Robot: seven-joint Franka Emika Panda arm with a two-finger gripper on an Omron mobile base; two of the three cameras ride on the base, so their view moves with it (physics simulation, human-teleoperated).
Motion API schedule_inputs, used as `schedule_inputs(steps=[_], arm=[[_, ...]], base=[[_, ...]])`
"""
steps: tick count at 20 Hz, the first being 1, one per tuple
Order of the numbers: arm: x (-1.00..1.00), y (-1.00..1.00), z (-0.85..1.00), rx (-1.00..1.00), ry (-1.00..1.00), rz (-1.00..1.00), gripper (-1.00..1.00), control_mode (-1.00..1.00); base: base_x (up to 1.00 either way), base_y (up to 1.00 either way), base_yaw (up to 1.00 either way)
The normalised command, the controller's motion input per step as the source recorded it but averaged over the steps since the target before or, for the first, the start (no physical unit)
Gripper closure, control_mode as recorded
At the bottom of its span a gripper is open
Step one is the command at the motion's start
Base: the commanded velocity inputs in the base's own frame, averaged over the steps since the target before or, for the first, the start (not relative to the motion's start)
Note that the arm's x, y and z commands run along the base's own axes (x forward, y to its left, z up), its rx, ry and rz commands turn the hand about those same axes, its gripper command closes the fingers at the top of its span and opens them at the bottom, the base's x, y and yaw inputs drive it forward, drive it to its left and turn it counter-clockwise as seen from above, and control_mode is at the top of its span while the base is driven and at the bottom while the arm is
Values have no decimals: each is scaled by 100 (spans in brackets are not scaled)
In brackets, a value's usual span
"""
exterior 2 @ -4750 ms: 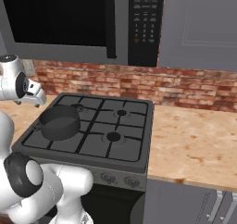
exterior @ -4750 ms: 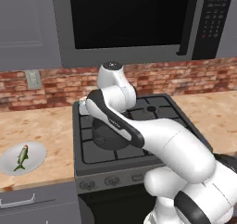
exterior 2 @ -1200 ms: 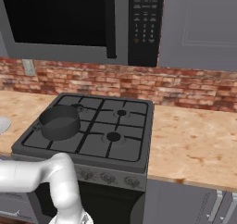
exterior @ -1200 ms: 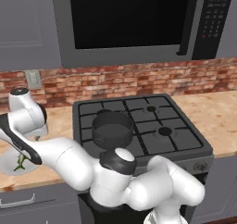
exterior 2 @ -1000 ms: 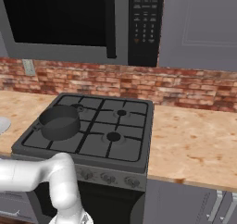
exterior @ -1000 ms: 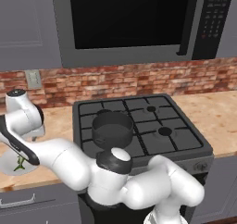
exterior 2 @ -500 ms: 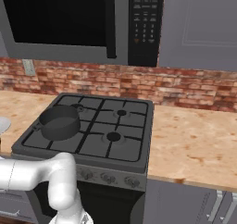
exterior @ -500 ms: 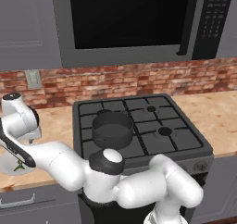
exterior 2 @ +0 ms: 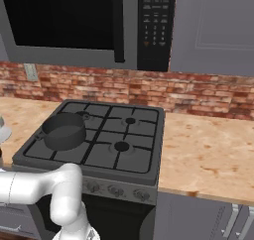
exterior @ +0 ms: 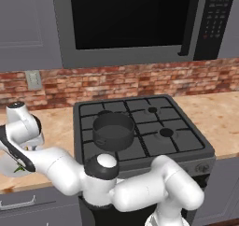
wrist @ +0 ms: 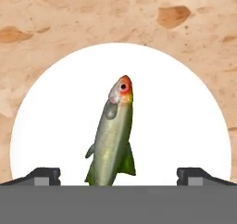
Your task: Retrieve the frozen meat and place it in the pot on a burner. Then turn the burner on.
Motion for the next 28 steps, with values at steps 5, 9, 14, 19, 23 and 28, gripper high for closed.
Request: schedule_inputs(steps=[5, 9, 14, 19, 23, 28], arm=[[29, 14, -24, 0, 7, 0, -100, -100], [17, 20, -21, -3, 5, 0, -100, -100], [13, 14, -15, -1, 3, 0, -100, -100], [10, 5, -7, 0, 0, 0, -100, -100], [1, 3, -40, -3, 0, 0, -100, -100], [0, 0, -37, -5, 0, 0, -100, -100]], base=[[0, 0, 0], [0, 0, 0], [0, 0, 0], [0, 0, 0], [0, 0, 0], [0, 0, 0]])
